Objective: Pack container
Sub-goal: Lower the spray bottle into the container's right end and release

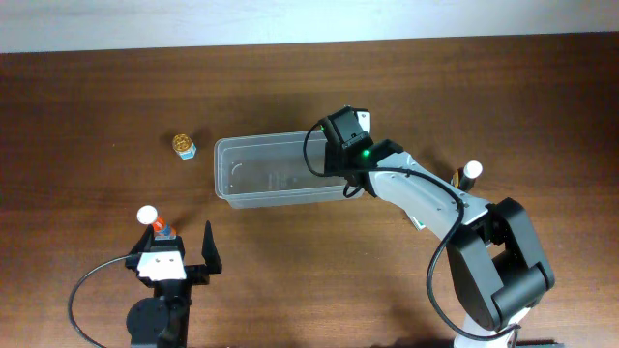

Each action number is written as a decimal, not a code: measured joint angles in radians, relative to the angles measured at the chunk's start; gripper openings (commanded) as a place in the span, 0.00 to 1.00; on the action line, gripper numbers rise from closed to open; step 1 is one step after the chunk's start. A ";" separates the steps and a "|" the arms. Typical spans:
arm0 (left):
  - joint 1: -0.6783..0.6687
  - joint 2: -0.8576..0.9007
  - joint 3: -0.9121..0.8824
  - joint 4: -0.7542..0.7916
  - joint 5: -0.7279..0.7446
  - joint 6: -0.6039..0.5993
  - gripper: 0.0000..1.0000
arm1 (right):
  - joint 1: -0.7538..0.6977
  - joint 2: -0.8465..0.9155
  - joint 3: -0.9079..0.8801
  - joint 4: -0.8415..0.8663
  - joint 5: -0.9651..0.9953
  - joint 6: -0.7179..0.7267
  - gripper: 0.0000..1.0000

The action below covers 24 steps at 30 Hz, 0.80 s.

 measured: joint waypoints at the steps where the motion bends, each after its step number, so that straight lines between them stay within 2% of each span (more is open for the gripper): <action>1: 0.000 0.000 0.000 0.000 0.000 0.000 0.99 | 0.000 0.000 0.000 0.004 0.000 -0.001 0.50; 10: 0.000 0.000 0.000 0.000 0.000 0.000 0.99 | 0.000 -0.001 0.018 -0.007 0.000 -0.012 0.51; 24: 0.000 0.000 0.000 0.000 0.000 0.000 0.99 | 0.000 -0.073 0.192 -0.171 0.002 -0.068 0.53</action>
